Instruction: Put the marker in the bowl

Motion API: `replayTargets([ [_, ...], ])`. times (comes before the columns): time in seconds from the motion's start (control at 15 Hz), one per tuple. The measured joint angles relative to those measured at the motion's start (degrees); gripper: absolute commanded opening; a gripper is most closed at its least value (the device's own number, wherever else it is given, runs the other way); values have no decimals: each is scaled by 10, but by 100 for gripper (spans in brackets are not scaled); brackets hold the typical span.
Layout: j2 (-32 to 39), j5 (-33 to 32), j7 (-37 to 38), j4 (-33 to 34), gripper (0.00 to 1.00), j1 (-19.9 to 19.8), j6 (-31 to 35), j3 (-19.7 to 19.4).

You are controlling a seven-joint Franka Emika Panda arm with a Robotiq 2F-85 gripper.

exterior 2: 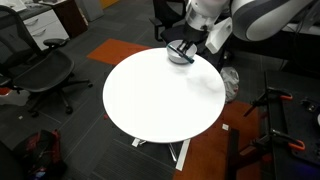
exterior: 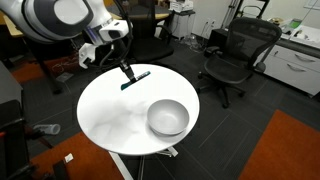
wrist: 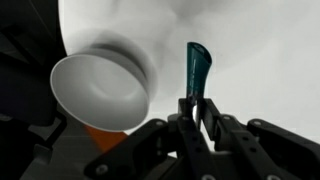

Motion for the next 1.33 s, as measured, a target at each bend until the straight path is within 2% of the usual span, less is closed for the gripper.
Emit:
replayTargets([
  [0.27,9,11,-5,55,5,-66,-2,17],
  [0.53,43,53,-22,110,5,-119,-5,30],
  [1.0,109,134,-61,178,5,-171,-35,48],
  [1.33,141,166,-82,214,5,-195,-73,64],
])
